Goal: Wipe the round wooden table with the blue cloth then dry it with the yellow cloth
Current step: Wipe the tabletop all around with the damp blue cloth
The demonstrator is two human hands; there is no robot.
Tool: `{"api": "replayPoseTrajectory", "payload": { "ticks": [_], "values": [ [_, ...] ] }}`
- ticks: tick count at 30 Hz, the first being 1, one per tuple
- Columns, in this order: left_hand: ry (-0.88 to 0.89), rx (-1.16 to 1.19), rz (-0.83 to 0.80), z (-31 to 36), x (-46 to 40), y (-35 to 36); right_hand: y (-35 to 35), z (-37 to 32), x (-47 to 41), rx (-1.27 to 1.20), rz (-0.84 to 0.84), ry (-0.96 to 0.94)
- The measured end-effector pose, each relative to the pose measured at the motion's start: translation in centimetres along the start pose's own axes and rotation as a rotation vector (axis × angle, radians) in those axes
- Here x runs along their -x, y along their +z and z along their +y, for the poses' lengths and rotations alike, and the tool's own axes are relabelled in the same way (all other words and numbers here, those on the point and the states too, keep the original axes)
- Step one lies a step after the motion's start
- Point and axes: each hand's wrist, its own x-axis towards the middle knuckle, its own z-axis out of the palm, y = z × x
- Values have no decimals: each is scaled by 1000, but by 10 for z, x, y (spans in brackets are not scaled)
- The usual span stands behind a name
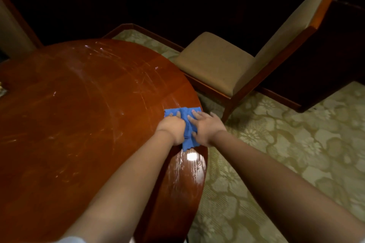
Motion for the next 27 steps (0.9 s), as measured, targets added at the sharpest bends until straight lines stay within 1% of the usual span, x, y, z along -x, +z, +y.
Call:
{"api": "replayPoseTrajectory", "payload": {
  "ticks": [4, 12, 17, 21, 27],
  "values": [
    [-14, -27, -22, 5, 8, 6, 8, -1, 12, -55, 5, -13],
    [3, -90, -84, 51, 70, 42, 41, -13, 86, 14, -36, -110],
    [19, -89, -103, 63, 98, 56, 60, -21, 113, 46, -34, -151],
    [33, -84, -92, 58, 90, 50, 57, -19, 106, 81, -35, -149],
    [54, -61, -50, 35, 40, 18, 35, -2, 54, 48, -7, -47]
  ]
}}
